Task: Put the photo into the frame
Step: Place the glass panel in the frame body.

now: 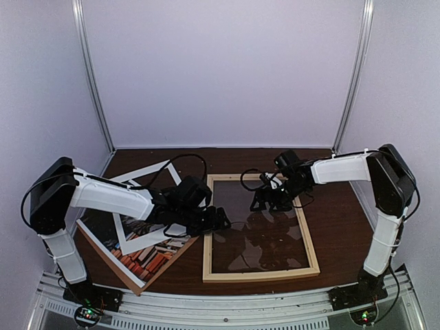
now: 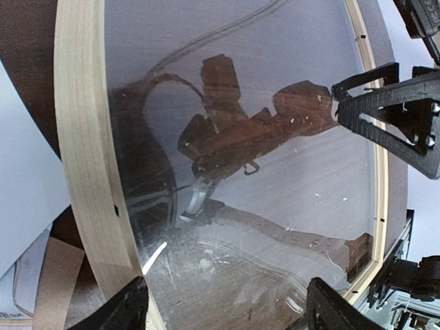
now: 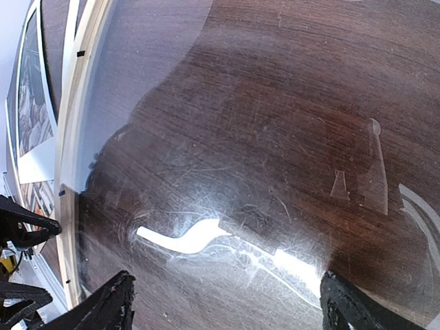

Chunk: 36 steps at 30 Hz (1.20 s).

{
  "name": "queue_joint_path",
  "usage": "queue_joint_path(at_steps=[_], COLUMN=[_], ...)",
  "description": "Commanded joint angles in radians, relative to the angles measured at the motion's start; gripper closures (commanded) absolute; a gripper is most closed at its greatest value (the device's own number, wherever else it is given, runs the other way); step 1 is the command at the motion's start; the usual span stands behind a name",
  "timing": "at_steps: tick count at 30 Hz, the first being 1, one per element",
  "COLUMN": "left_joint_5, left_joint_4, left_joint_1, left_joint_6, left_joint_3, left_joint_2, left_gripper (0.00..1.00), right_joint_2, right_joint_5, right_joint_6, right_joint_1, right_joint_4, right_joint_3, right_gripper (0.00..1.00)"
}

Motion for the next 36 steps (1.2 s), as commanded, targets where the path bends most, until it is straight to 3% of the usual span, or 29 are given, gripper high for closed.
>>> queue_joint_path(at_steps=[1,11,19,24,29,36], left_joint_5=[-0.038,-0.102,-0.235,-0.199,-0.109,-0.132], left_joint_4=[-0.007,-0.035,-0.147,-0.227,-0.253,-0.361], left_joint_1=[-0.004,-0.003,0.019,0.088,0.17,0.204], left_joint_6=[0.025,0.056,0.233,0.364,0.422,0.533], left_joint_3=[-0.019,-0.03,0.027,0.101,0.15,0.292], left_joint_2=[-0.051,-0.082,-0.132,-0.125,-0.086,0.015], left_gripper=[0.2,0.2,0.2,0.2,0.2,0.2], right_joint_2=[0.009,0.007,-0.05,-0.116,-0.182,-0.249], right_joint_5=[0.031,0.032,0.048,0.074,0.182,0.36], right_joint_6=[-0.011,-0.017,-0.031,-0.049,-0.082,-0.108], right_joint_1=[-0.006,-0.008,-0.021,-0.045,-0.075,-0.118], right_joint_4=[-0.021,-0.028,-0.055,-0.08,-0.133,-0.163], right_joint_3=[0.023,0.025,0.033,0.027,0.02,-0.02], right_gripper=[0.07,0.07,0.06,0.03,0.02,0.01])
